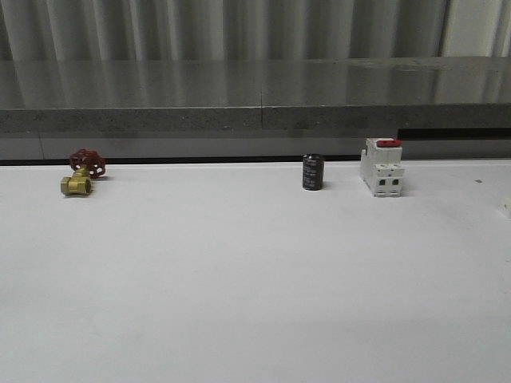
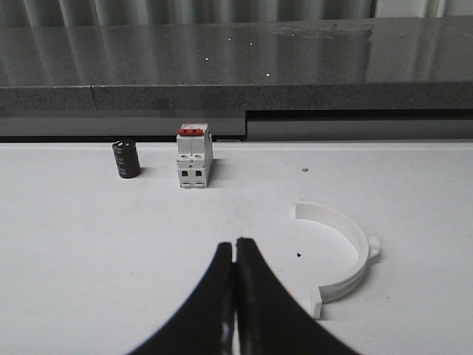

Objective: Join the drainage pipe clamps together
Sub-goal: 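Move the left gripper down toward the white half-clamp near it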

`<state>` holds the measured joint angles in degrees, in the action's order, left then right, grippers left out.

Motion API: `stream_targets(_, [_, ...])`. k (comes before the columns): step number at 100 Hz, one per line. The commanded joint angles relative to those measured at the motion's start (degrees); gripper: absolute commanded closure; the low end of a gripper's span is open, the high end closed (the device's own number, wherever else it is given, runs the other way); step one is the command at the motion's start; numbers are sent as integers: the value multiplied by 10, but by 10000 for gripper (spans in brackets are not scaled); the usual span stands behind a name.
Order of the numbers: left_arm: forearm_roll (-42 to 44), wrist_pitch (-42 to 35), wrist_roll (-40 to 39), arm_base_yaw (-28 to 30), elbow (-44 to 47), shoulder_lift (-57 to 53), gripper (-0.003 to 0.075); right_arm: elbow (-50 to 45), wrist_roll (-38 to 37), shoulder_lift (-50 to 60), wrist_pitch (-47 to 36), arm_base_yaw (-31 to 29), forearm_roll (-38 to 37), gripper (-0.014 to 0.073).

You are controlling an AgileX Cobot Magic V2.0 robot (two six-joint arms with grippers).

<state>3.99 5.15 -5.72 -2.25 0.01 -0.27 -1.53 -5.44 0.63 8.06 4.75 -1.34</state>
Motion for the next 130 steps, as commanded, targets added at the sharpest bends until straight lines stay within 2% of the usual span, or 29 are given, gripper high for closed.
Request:
stream_targets(1, [1,-46,-1,2,26,-15,741,9,6,11,-45,0,-3,661])
stream_targets(25, [1,-47,-1,2,26,-15,741,9,6,11,-45,0,-3,661])
stream_targets(37, [-40,-17,-1,2,7,-12,741,9,6,11,-45,0,-3,661])
stream_targets(49, [-40,33,-1,2,-44,11,741,9,6,11,-45,0,-3,661])
stream_targets(64, [-37,52,-1,2,-131,83,741,9,6,11,-45,0,-3,661])
stream_targets(76, [-20,125,-1,2,-227,161,741,9,6,11,-45,0,-3,661])
stream_targets(100, [-16,358,-1,2,-401,326,741,9,6,11,-45,0,-3,661])
stream_targets(110, [-16,388,-1,2,-431,374,741,9,6,11,-45,0,-3,661])
stream_targets(130, [-16,404,-1,2,-433,435,741,9,6,11,-45,0,-3,661])
